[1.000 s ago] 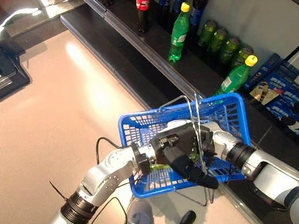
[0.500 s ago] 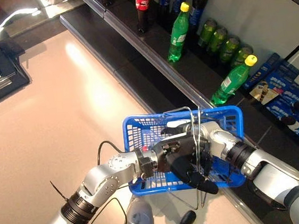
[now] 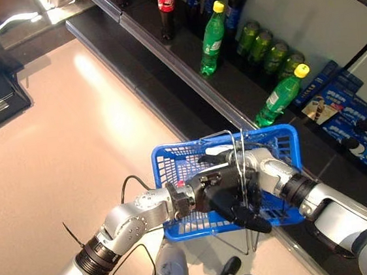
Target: Pick up the drink and place into the basket.
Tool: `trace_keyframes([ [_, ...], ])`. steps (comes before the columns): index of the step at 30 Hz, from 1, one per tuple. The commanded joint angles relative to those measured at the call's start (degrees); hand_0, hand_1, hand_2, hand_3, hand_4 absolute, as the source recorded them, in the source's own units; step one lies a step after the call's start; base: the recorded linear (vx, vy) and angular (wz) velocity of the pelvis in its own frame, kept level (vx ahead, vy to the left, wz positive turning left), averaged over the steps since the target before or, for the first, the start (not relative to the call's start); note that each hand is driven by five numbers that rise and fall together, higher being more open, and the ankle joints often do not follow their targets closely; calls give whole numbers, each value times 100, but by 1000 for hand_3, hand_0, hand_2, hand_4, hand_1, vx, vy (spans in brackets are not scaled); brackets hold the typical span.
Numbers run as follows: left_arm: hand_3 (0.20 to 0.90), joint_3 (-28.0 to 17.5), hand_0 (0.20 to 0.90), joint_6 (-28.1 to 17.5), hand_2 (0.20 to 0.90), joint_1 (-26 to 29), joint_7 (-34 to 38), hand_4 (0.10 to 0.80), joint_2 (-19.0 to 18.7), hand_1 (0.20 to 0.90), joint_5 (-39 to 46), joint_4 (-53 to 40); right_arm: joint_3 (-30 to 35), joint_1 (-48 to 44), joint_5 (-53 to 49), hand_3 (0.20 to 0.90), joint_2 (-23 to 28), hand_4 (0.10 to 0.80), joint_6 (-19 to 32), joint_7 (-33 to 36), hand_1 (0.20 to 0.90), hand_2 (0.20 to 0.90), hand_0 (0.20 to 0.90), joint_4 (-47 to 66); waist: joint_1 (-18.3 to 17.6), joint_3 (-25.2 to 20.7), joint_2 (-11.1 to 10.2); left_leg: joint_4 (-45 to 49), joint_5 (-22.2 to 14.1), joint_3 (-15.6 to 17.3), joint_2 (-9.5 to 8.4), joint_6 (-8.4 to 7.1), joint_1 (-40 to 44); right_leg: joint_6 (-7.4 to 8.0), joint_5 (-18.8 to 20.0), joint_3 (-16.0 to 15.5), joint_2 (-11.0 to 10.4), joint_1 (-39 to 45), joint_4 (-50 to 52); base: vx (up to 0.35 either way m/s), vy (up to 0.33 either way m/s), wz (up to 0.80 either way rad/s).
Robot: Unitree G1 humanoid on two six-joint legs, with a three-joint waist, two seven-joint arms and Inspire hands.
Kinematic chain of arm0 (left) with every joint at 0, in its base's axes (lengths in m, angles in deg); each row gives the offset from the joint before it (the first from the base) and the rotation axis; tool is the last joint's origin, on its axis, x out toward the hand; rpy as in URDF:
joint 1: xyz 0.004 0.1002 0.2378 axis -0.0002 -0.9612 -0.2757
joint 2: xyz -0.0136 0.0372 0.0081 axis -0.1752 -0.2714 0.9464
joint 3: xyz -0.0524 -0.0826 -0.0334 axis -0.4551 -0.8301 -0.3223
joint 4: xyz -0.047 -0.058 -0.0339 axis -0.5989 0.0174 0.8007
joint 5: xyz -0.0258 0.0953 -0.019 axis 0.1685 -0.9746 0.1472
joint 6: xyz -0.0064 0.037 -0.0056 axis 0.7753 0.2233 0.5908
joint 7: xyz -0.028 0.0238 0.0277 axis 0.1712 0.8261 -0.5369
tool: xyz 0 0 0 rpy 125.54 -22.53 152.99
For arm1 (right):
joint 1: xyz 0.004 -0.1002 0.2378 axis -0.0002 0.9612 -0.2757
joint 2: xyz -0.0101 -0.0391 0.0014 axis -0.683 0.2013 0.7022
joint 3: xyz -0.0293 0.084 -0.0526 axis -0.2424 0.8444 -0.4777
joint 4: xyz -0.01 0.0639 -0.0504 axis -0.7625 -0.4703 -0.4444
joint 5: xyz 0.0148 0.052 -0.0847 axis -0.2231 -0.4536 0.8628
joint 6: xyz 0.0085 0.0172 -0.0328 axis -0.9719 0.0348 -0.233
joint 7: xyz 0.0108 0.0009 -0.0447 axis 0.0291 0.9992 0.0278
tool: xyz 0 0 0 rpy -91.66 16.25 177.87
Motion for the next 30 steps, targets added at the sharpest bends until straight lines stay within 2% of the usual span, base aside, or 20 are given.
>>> trace_keyframes([
  [1,200,-356,300,-1627,300,-29,-463,100,1783,300,1471,-950,10,117,-155,900,46,800,-34,454,900,900,900,143,-163,-1952,-134,-205,-170,346,-43,25,26,-152,-310,53,141,137,95,-1,4,-5],
  [15,200,-1191,300,-2140,300,-429,-222,100,1338,300,1630,-1084,837,765,-347,900,728,800,-75,600,900,900,900,1608,-383,-1871,-116,-205,-198,551,4,40,69,-93,-262,231,102,103,62,-7,2,-5],
  [22,200,-1519,300,-2529,300,-523,-42,100,1191,300,1599,-1026,1207,1154,-584,900,909,800,119,885,900,900,900,2009,-499,-1891,-93,-205,-234,647,30,46,114,-76,-272,334,84,74,73,1,8,-8],
  [26,200,-1909,300,-2765,300,-703,158,100,1108,300,1510,-931,1675,1602,-1216,900,973,800,242,1319,900,900,900,2386,-600,-1911,-60,-205,-254,717,44,46,142,-56,-271,420,74,44,79,1,7,-6],
  [30,200,-2368,300,-2863,300,-1069,189,100,1090,300,1452,-719,2339,2445,-2192,900,728,800,603,2094,900,900,900,2595,-676,-1938,16,-205,-288,767,53,61,171,-43,-272,525,56,18,69,11,12,-16],
])
